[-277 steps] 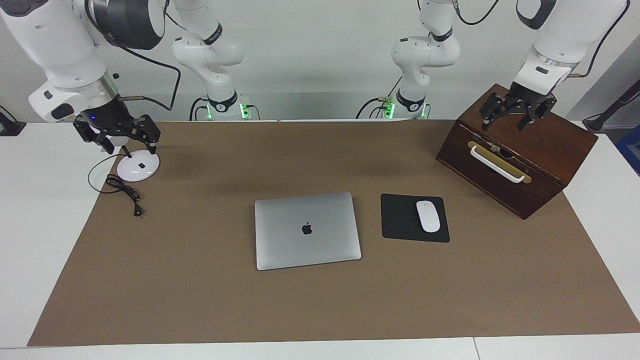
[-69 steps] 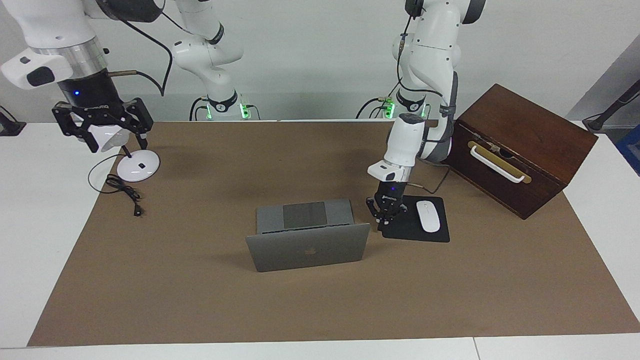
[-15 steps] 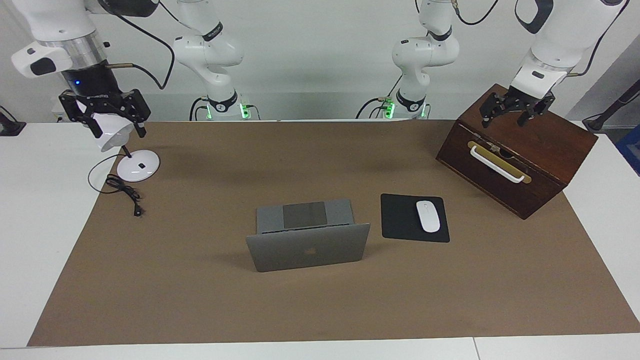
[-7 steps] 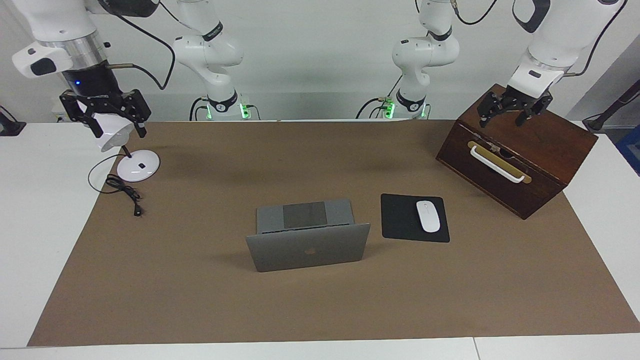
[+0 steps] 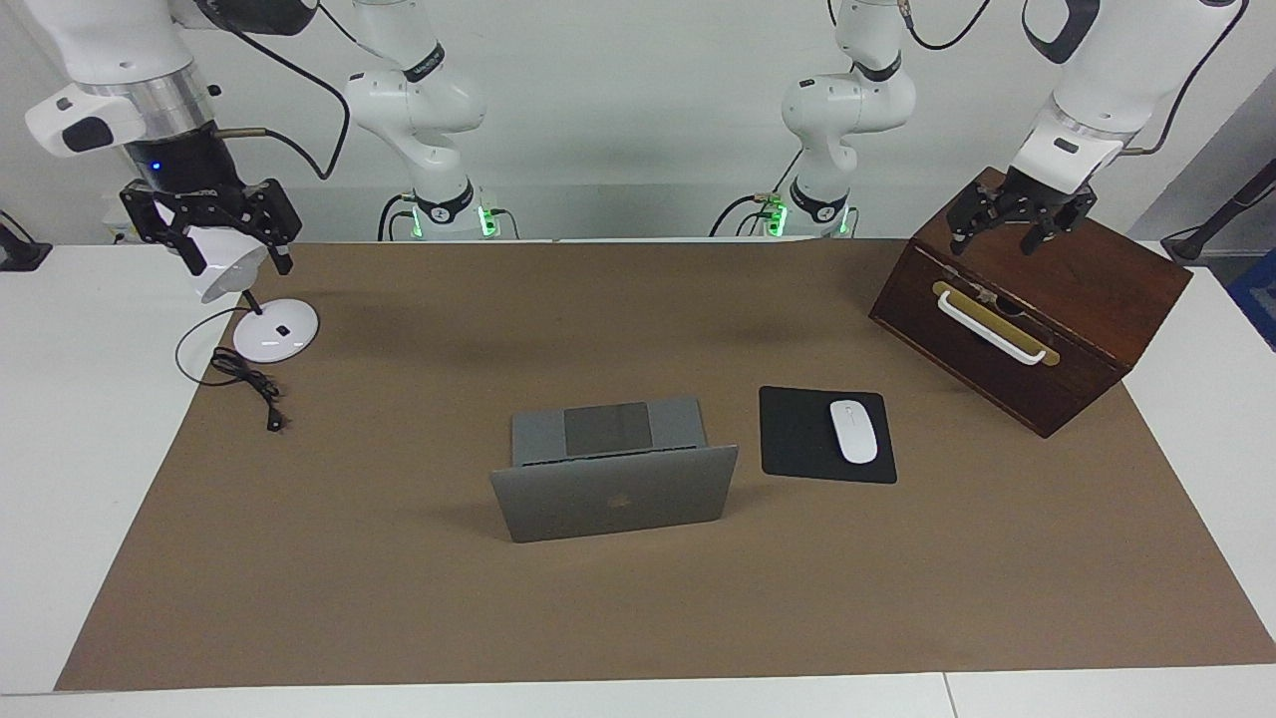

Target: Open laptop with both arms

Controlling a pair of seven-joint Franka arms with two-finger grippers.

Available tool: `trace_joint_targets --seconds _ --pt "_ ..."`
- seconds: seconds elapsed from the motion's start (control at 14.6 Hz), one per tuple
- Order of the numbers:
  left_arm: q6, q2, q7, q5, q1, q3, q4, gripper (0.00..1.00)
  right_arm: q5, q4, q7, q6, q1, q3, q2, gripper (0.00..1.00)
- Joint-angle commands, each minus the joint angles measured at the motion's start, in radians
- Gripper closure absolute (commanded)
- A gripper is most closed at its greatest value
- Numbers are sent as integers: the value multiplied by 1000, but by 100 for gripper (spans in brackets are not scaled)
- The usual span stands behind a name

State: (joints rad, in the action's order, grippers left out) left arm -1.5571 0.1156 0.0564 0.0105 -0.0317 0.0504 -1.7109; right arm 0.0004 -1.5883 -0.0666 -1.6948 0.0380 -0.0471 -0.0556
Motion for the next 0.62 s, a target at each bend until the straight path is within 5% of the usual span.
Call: trace_joint_targets --seconds 0.0,0.55 --pt "-31 24 13 25 4 -7 -27 0 -20 -25 16 30 20 18 -26 4" --pt "-29 24 13 40 3 -10 -27 0 -14 -25 30 136 20 18 -33 4"
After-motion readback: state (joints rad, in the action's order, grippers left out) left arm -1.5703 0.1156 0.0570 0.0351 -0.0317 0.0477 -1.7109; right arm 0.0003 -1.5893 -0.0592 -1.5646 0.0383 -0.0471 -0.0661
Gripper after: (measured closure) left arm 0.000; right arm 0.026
